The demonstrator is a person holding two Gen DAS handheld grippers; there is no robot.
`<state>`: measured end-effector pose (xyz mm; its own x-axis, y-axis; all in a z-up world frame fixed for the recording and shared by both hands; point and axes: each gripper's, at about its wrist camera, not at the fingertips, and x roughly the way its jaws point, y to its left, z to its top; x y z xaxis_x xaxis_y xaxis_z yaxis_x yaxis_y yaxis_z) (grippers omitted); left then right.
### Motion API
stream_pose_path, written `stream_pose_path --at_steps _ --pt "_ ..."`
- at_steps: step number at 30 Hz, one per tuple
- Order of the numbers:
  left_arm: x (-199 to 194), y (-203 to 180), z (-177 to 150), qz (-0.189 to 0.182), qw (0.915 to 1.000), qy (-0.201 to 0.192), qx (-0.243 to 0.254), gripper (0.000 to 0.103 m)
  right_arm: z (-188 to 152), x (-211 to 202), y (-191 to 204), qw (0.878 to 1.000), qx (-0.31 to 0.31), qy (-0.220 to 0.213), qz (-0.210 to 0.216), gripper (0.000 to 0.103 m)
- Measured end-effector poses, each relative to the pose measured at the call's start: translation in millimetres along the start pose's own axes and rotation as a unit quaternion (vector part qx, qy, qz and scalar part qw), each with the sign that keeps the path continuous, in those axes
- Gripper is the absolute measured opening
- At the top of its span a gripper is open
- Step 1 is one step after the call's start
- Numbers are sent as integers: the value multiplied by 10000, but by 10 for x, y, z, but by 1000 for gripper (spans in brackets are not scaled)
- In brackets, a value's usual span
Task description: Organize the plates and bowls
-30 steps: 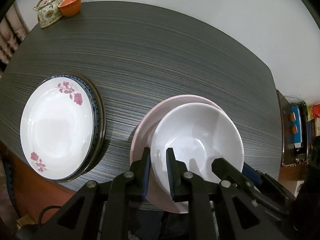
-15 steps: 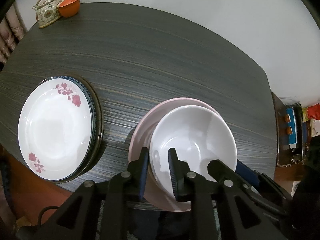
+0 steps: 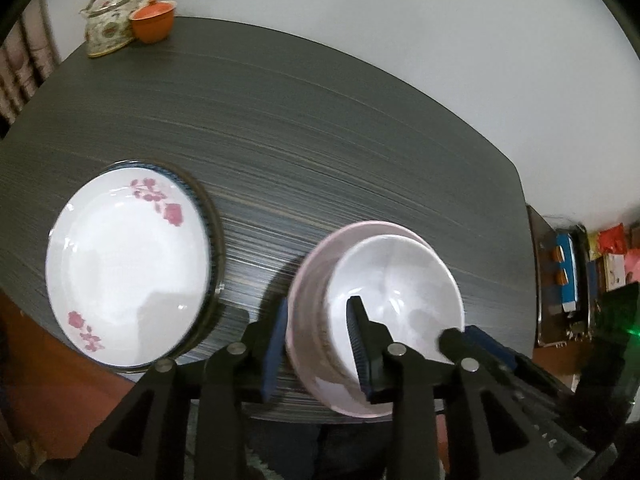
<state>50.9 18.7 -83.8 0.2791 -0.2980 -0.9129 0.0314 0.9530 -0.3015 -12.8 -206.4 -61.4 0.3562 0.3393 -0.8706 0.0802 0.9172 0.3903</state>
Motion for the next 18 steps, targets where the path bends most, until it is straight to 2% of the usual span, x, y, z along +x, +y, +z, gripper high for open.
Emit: stream_pose_path --at_steps 9,15,17,18 --pt "-32 228 -15 105 9995 14 -299 31 33 -91 -58 9999 78 -141 -38 47" --pt "0 345 -13 -42 9989 131 -440 32 40 -195 -233 9992 284 -251 -119 47" --pt "17 380 -23 -128 9986 176 -478 38 32 -197 -298 9989 352 -240 -182 50" --pt "22 394 -23 -136 9986 190 -482 39 24 -190 -328 9988 387 -217 -198 55"
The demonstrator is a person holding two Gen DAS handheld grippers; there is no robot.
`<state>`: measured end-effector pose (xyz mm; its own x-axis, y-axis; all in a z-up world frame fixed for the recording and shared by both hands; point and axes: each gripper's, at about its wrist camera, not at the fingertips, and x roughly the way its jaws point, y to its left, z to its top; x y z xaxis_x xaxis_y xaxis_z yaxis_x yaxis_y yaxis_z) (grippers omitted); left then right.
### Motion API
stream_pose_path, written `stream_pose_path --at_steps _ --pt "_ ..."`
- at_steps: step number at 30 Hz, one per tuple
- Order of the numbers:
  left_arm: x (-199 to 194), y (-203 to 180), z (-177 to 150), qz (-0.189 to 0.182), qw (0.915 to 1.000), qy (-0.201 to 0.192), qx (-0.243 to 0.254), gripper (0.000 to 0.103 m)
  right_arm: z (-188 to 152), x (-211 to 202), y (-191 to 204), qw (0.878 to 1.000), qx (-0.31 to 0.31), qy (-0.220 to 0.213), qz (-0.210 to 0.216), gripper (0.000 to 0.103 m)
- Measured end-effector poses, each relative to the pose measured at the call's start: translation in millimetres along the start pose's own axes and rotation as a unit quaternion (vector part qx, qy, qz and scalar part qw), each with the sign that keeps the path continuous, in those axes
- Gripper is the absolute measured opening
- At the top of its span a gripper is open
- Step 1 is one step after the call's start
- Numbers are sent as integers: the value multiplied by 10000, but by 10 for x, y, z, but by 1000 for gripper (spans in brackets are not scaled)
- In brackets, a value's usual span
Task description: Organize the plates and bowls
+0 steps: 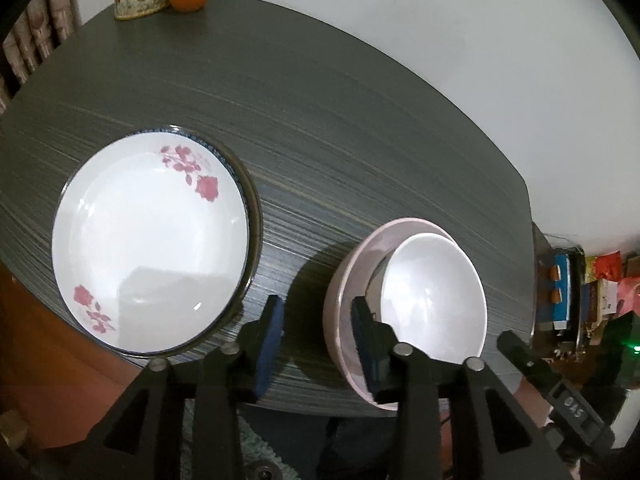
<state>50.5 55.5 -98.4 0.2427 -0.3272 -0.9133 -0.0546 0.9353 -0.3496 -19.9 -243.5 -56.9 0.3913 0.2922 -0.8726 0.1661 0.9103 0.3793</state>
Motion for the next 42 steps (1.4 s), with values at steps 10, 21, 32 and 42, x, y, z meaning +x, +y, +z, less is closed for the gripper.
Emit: stream_pose_path --at_steps 10,21,32,42 --pt "142 -14 -35 -63 9996 261 -98 46 -84 184 -163 9993 165 312 -155 56" --pt "312 -76 -42 135 9987 456 -191 47 -110 308 -225 9978 278 553 -221 56" --pt "484 -92 -59 186 9981 544 -236 47 -72 494 -149 9965 240 671 -427 56" --pt "582 -92 -61 173 9976 623 -247 45 -38 637 -65 9956 203 718 -571 51"
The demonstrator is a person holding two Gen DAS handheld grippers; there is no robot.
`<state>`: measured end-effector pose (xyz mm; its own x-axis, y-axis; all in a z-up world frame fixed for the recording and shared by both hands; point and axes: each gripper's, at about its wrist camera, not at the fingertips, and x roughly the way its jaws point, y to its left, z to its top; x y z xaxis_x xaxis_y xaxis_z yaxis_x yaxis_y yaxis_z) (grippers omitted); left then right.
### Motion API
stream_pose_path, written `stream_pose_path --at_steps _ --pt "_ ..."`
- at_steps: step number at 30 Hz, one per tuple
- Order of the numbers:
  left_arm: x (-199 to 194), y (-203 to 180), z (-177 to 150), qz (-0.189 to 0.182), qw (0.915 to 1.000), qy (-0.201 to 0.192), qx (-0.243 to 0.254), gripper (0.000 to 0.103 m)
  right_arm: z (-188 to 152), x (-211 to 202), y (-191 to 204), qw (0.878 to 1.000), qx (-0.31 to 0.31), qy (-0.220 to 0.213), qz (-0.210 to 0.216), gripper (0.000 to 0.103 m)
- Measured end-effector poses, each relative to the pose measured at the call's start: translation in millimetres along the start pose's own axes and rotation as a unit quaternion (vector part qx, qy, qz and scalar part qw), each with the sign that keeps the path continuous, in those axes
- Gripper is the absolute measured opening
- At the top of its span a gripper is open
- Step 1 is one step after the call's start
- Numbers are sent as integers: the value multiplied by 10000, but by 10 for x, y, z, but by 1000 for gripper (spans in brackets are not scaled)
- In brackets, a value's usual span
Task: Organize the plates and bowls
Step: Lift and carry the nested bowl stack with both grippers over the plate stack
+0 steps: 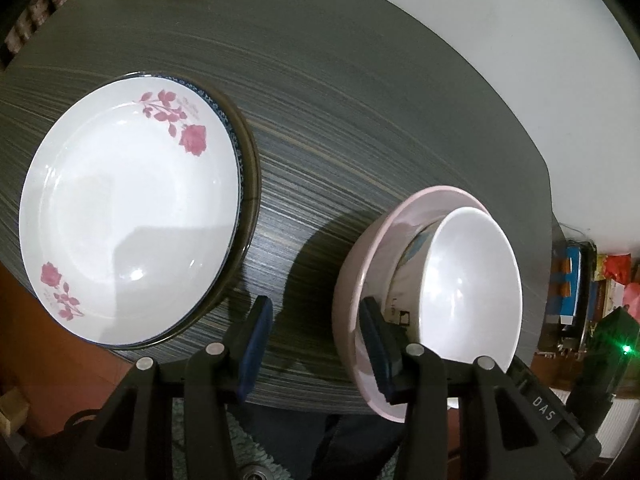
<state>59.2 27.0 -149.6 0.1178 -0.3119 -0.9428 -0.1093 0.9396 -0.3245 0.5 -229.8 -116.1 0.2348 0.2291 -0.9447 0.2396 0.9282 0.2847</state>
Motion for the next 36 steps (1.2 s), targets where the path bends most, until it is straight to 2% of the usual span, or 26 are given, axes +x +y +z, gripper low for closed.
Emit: stream_pose_path --at_steps 3,8,12,17,21,23,36 --pt "21 -7 -2 5 10000 -1 -20 45 11 18 -7 10000 44 7 3 50" --pt "48 -71 2 -61 10000 17 45 28 41 47 4 10000 47 28 -10 48" --pt "55 -154 -3 -48 9999 -29 104 23 41 55 0 10000 65 45 41 41" --pt "71 -205 -7 -130 9998 -49 170 8 14 60 40 9999 56 14 131 29" --pt "65 -193 -7 -127 9997 -82 166 8 -10 49 65 9997 15 -31 260 17" --pt "60 -186 -9 -115 9997 -96 188 8 -9 48 84 9995 8 -34 322 14" --pt "26 -296 -22 -40 9994 -201 286 8 -10 37 122 9995 -28 -126 276 14"
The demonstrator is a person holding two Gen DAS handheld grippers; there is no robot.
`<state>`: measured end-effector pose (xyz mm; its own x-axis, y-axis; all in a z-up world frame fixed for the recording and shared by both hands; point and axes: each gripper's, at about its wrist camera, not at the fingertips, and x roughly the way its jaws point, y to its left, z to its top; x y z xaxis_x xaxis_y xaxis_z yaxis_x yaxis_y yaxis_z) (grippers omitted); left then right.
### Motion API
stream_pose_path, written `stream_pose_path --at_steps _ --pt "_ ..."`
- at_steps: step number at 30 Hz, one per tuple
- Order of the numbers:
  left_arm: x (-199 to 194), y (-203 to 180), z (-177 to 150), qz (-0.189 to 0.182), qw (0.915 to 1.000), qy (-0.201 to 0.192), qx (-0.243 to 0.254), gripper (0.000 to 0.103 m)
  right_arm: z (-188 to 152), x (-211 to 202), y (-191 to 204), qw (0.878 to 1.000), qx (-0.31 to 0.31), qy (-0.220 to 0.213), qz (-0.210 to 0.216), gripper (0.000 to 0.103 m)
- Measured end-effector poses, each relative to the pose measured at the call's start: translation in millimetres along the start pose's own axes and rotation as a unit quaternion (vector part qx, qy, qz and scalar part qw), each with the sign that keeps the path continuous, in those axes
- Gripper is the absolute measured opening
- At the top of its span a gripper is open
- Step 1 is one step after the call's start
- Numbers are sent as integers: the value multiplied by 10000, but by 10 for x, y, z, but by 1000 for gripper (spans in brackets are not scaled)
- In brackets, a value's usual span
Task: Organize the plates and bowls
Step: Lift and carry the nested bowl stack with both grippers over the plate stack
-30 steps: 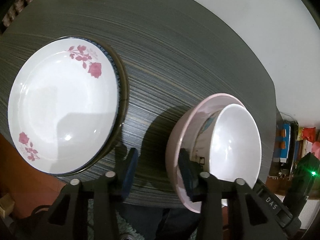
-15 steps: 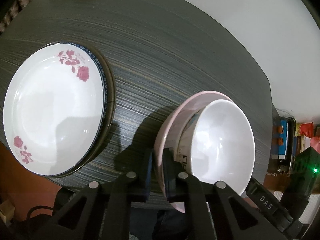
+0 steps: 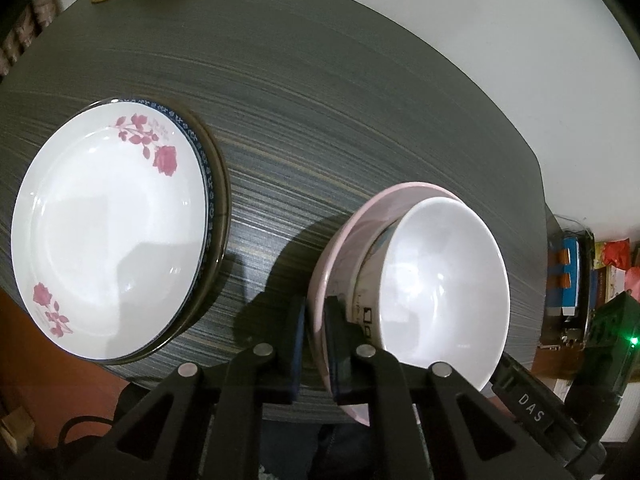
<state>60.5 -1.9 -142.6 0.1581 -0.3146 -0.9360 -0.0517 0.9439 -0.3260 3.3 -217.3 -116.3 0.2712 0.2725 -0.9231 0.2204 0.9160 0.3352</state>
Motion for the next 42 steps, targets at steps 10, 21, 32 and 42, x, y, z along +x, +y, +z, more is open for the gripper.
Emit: stream_pose_path --at_steps 10,21,32,42 --pt "-8 -58 -15 13 9999 -87 55 8 -7 11 26 10000 -7 -36 7 14" --pt "-73 -47 24 -13 9998 -178 81 8 -8 -34 36 9999 -21 -149 9 14" --pt "-279 22 39 -22 9993 -362 44 8 19 -85 82 9995 -149 -258 51 14" --pt "-519 141 46 19 9981 -599 -125 8 35 -173 218 9987 -364 -353 101 14"
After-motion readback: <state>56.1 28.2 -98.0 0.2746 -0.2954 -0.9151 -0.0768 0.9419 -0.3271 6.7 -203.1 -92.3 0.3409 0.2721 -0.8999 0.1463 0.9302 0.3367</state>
